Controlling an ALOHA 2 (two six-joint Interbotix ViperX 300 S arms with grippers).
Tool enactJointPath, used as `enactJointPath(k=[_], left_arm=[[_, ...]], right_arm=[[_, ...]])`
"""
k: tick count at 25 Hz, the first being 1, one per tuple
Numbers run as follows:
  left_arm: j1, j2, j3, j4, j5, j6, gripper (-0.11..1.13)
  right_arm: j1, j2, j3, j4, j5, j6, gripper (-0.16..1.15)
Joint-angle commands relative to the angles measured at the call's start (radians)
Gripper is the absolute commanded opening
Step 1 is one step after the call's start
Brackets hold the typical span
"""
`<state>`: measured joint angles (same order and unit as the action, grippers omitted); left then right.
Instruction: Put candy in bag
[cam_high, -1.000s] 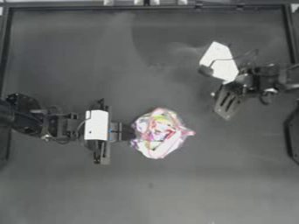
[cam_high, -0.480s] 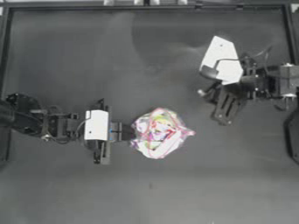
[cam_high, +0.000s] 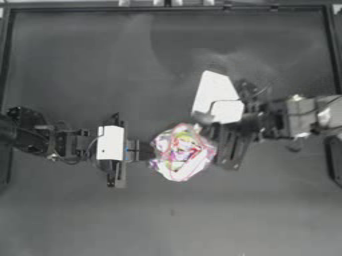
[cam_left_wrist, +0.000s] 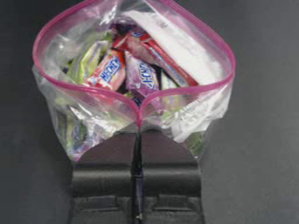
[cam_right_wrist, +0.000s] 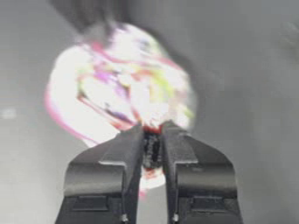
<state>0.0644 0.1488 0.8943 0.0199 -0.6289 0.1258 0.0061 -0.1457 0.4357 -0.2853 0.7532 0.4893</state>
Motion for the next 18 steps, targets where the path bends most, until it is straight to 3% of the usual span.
enactJointPath(k=[1,18], left_arm=[[0.002,-0.015,-0.018,0.0,-0.006,0.0,0.04],[0.003,-0.015,-0.017,0.0,-0.006,0.0,0.04]], right_arm=[[0.017,0.018,-0.055,-0.005,-0.006,-0.003,0.5],[0.049,0.16,-0.077,0.005,-0.091,0.012,0.5]])
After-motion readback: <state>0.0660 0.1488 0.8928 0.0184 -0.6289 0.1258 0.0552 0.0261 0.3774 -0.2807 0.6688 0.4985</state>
